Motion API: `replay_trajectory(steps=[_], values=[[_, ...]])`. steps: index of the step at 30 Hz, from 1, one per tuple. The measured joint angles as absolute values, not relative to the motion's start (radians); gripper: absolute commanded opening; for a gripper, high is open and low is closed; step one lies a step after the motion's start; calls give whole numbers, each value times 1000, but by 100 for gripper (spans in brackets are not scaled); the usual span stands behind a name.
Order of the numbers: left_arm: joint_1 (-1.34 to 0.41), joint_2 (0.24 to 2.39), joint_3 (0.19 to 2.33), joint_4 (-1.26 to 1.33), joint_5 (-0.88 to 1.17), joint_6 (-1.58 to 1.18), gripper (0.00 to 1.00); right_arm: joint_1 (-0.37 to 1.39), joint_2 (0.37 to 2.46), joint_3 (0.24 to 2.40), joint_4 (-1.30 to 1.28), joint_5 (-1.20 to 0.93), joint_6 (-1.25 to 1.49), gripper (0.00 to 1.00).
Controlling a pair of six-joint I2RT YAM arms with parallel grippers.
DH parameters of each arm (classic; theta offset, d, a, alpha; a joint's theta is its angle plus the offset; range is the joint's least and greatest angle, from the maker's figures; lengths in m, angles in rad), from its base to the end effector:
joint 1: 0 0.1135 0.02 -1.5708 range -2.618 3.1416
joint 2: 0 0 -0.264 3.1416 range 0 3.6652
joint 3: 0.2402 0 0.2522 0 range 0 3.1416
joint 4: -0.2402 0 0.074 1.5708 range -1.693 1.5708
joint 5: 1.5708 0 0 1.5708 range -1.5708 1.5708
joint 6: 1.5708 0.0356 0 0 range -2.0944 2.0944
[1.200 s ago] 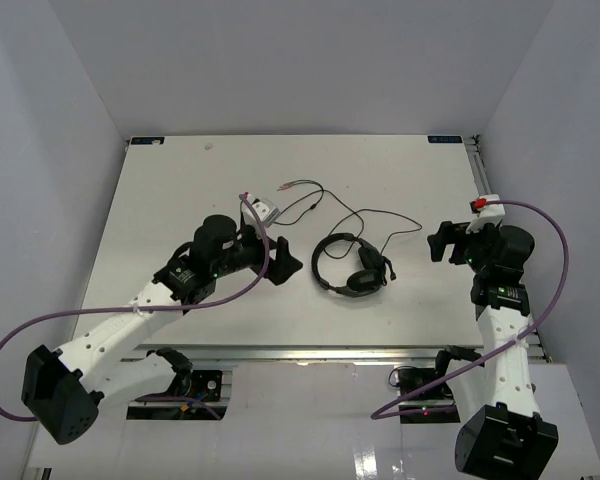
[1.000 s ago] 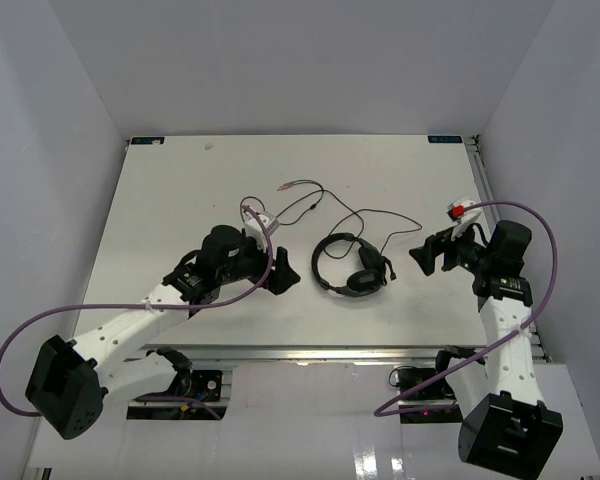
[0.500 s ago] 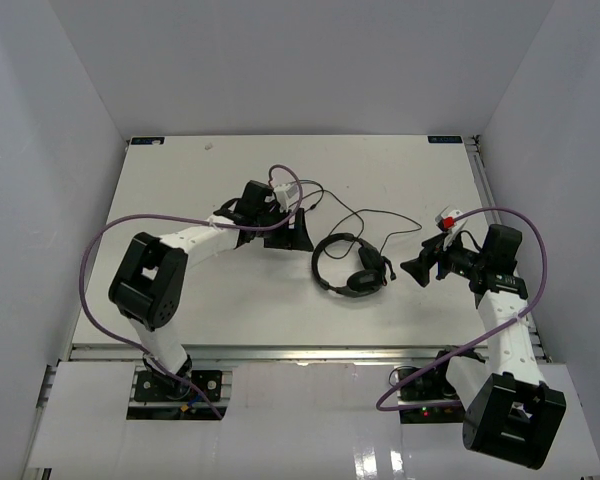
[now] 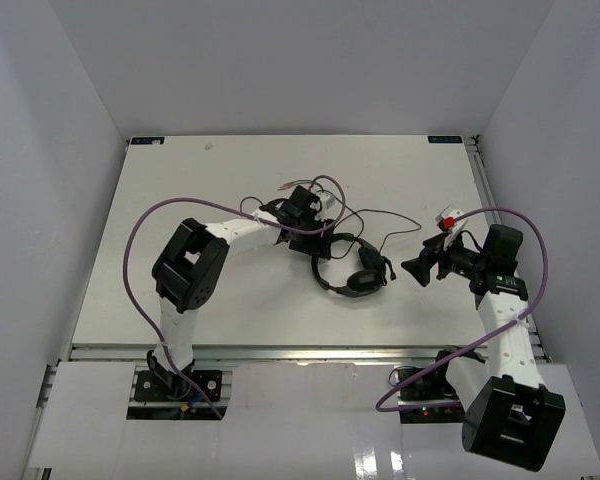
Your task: Wrap the headphones
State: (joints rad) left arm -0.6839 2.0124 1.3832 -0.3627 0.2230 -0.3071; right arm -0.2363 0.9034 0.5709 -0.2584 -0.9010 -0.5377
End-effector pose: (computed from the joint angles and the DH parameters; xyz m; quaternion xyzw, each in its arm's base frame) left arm 0.3250 -0.2751 0.1655 0.2096 0.9296 -0.2287 0.1988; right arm 0.1889 -0.0168 0.2441 -0.3218 0.7546 0.1959 0.5373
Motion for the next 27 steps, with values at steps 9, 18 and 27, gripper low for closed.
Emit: replay_trajectory(steps=[9, 18, 27], values=[[-756, 2041, 1428, -411, -32, -244, 38, -240, 902, 571, -258, -895, -535, 90], [-784, 2050, 1434, -411, -131, -221, 10, -247, 896, 571, -258, -892, -534, 90], [-785, 2036, 1428, -413, -144, -226, 0, -253, 895, 571, -258, -892, -534, 90]])
